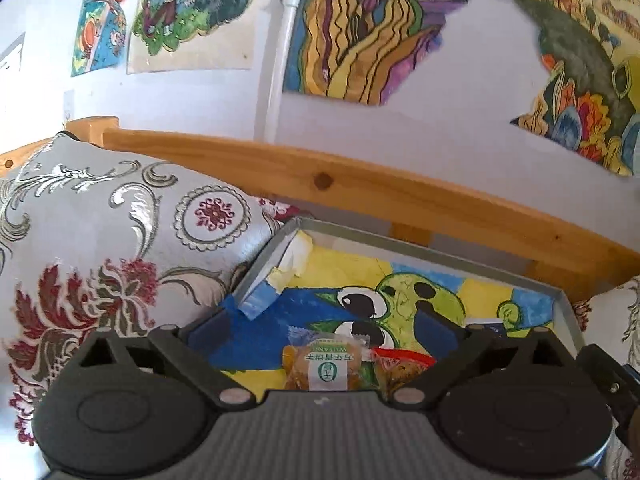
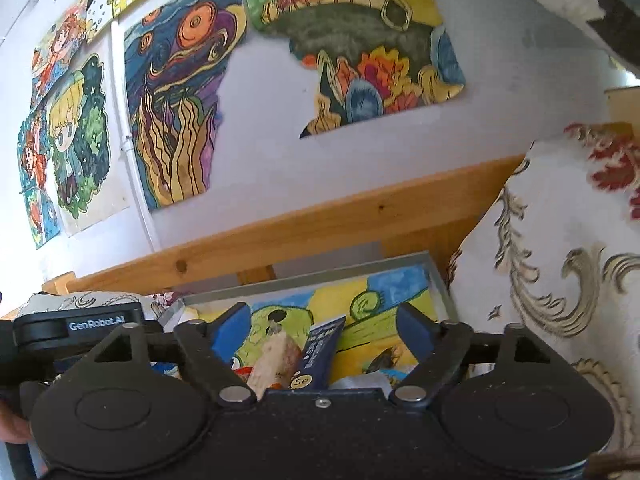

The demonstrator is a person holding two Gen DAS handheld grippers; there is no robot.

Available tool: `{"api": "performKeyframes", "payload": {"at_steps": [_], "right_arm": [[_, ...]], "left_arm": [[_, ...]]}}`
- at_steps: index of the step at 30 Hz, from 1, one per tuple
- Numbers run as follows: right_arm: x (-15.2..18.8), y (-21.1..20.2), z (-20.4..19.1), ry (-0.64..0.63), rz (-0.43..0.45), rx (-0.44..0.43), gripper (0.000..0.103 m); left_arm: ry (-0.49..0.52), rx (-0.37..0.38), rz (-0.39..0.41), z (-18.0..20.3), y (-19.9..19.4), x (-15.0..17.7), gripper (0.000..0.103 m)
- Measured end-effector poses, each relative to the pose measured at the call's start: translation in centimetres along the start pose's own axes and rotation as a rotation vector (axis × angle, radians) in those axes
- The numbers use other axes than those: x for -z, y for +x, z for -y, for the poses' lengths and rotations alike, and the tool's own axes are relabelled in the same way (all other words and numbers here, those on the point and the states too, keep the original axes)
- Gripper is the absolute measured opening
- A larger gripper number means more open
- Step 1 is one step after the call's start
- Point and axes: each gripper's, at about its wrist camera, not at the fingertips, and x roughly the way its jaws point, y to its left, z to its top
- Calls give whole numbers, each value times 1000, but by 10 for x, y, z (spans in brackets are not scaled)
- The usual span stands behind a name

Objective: Organize snacks

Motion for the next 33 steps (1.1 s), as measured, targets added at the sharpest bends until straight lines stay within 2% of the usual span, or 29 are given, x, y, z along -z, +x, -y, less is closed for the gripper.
{"api": "performKeyframes", "payload": {"at_steps": [16, 26, 29, 33], "right_arm": [[-7, -81, -9, -60, 20, 46, 101], [13, -134, -11, -98, 11, 77, 102], [21, -147, -9, -109, -1, 94, 102], [30, -165, -10, -120, -6, 110, 102]], "left_arm": [[66, 62, 39, -15, -92, 19, 102], [108, 76, 45, -29, -141, 46, 102], [99, 64, 78, -37, -155, 63, 102], [59, 64, 72, -52, -168, 83, 102]]}}
